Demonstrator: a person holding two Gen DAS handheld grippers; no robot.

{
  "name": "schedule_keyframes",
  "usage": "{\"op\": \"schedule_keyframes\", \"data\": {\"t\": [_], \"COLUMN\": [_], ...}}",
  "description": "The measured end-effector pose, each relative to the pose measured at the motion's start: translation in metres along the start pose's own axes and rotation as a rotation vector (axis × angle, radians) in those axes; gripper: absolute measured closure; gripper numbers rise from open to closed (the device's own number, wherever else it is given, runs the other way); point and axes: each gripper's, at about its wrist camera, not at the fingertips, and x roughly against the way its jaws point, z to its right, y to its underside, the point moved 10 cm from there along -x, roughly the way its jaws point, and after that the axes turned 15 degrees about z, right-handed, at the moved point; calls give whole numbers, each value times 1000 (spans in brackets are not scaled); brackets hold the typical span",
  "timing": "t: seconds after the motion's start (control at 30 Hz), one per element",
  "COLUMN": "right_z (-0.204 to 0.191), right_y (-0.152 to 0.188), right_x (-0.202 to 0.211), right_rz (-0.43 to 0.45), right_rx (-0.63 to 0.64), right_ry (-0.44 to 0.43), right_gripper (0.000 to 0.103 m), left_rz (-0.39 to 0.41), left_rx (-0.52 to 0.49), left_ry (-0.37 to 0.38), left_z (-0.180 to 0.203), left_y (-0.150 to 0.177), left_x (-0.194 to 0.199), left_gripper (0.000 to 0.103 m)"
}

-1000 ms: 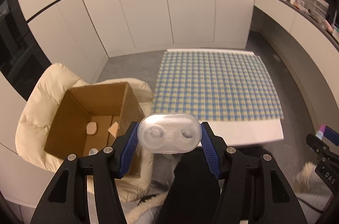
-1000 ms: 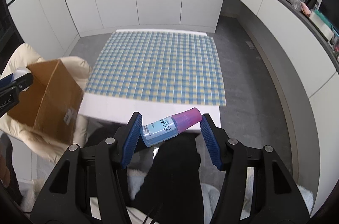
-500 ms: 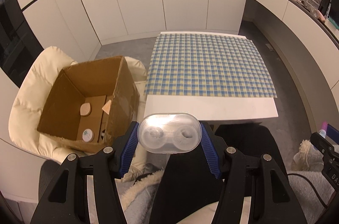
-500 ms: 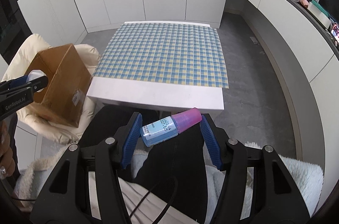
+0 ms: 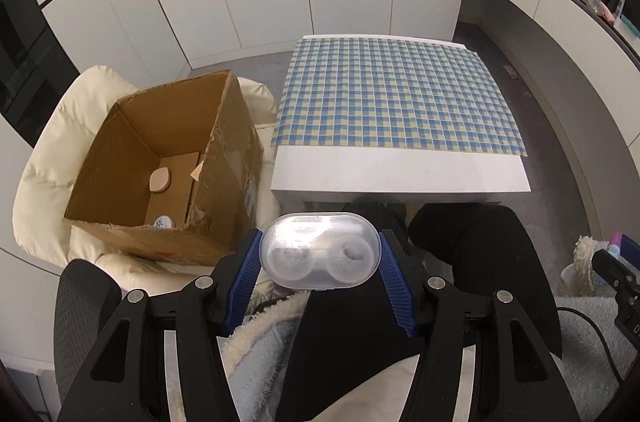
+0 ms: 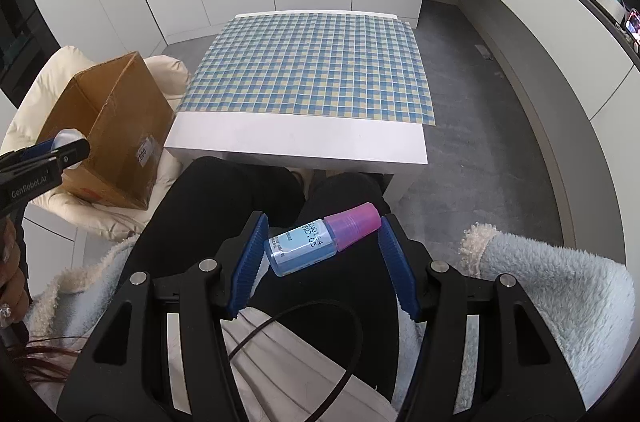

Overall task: Organize objects
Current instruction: 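Carry the held bottle and clear case toward the cardboard box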

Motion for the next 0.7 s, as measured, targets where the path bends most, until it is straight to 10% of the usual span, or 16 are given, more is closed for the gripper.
{"op": "schedule_keyframes", "data": {"t": [0.7], "right_z": [7], "right_y": [-3], "right_x": [3], "right_rz": [21], "right_rx": [-27], "right_ry": [1], "right_gripper": [43], "left_rz": [-3], "left_rx": [-29], "left_ry": [-2], "left_z": [5], "left_y": [-6], "left_x": [0], "left_gripper": [45]}}
